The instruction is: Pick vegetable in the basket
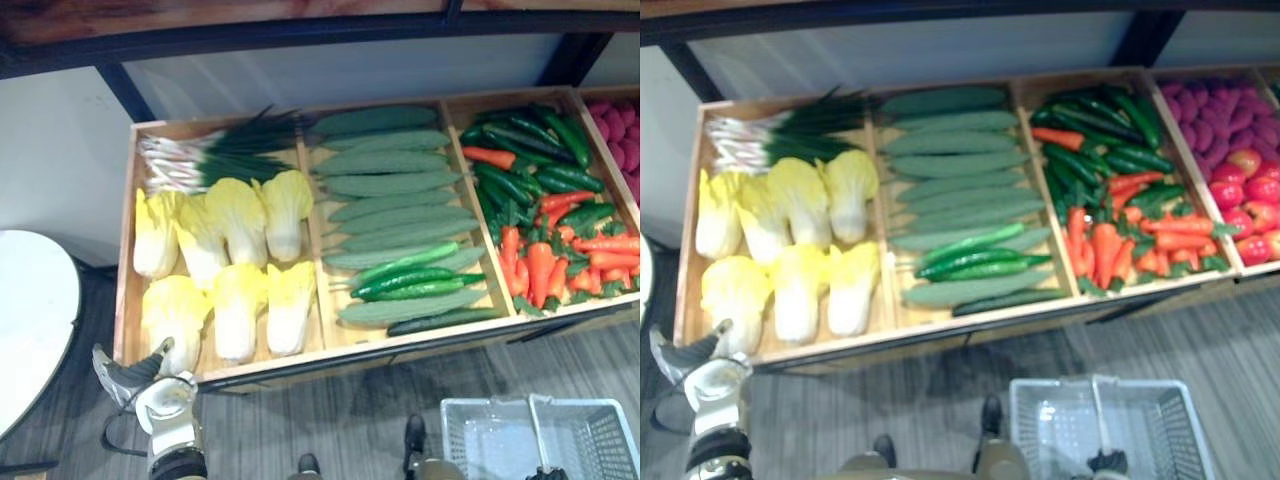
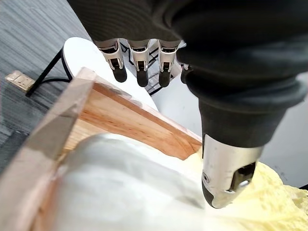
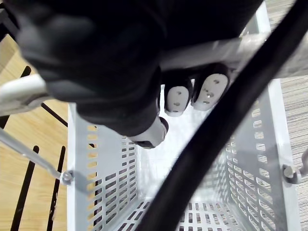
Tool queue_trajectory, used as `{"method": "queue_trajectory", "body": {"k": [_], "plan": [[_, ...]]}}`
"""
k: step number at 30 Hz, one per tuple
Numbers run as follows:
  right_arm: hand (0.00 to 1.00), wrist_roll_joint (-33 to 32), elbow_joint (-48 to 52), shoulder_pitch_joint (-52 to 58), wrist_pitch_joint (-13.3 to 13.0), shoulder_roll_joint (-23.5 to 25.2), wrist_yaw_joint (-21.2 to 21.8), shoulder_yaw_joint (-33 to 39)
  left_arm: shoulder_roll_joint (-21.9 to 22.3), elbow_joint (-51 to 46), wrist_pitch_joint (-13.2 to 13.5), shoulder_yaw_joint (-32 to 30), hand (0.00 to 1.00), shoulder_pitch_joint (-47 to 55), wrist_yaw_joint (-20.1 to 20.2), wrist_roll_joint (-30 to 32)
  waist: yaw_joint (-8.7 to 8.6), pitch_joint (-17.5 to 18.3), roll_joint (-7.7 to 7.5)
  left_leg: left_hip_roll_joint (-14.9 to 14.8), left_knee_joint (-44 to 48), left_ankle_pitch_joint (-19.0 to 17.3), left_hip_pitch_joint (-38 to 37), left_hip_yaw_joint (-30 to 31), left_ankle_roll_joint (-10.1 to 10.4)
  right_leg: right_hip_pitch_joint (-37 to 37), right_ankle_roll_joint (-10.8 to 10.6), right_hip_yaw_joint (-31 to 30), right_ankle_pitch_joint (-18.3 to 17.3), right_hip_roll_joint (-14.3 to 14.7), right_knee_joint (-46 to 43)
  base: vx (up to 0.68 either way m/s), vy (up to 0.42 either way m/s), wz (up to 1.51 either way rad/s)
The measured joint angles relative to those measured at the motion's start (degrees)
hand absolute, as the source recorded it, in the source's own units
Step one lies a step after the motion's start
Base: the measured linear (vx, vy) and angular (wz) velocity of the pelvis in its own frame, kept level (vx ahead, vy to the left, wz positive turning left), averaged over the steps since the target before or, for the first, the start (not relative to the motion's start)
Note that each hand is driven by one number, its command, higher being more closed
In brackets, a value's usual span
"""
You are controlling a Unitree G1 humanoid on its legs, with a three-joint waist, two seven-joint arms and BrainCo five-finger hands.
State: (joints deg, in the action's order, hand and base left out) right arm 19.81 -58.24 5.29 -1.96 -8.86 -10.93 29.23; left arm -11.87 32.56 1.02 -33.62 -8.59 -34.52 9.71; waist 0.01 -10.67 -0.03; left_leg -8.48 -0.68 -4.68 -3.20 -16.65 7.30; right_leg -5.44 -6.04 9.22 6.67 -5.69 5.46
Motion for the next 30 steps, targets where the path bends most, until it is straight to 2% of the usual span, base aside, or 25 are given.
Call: {"method": "queue_trajectory", "body": {"k": [18, 30], "plan": [[1.0, -0.08, -1.23, -4.27, -0.06, -1.51, -0.27, 0.13, -3.12, 2.21, -0.27, 3.5, 0.0, -4.43, -0.42, 0.22, -0.08, -4.56, -0.09, 1.01, 0.73, -0.05, 2.25, 0.04, -0.73, -4.35, 0.09, -2.34, 0.19, -0.73, -2.58, -0.04, -0.026, -0.05], [1.0, -0.09, -1.97, -5.12, -0.05, -1.53, -0.29, 0.11, -2.57, 2.8, 0.44, 7.3, 0.0, -3.05, 1.33, 0.21, -1.41, -4.62, -0.09, 1.01, 0.77, -0.05, 1.83, -0.27, -0.73, -4.25, 0.14, -2.96, 0.58, -0.63, -2.59, 0.0, -0.012, -0.01]]}}
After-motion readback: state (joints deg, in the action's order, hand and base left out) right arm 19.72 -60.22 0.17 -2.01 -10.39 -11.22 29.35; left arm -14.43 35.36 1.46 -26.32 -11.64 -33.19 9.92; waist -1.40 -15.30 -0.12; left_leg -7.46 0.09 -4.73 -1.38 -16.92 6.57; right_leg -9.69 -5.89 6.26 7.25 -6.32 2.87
